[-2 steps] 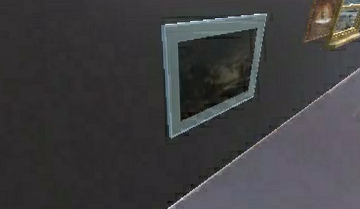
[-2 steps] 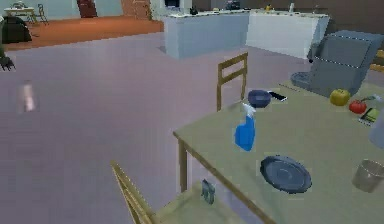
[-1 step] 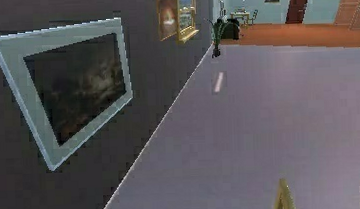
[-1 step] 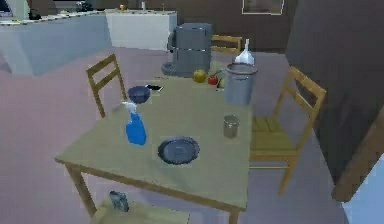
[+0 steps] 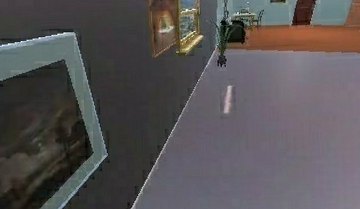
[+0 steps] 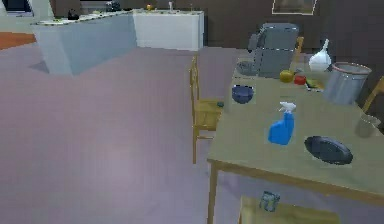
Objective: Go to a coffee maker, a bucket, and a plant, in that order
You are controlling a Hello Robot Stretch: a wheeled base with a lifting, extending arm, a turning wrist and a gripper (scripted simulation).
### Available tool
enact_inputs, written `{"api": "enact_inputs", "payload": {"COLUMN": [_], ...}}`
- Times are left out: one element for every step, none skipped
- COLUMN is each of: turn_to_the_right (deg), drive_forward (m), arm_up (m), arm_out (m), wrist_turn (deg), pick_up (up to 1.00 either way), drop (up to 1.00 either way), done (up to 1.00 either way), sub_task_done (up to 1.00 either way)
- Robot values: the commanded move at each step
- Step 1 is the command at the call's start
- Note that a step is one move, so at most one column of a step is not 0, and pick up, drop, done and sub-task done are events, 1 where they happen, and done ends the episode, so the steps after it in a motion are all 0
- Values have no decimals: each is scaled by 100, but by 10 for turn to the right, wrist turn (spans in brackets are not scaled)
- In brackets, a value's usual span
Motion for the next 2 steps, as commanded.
{"api": "enact_inputs", "payload": {"turn_to_the_right": [450,330], "drive_forward": [0,0], "arm_up": [0,0], "arm_out": [0,0], "wrist_turn": [0,0], "pick_up": [0,0], "drop": [0,0], "done": [0,0], "sub_task_done": [0,0]}}
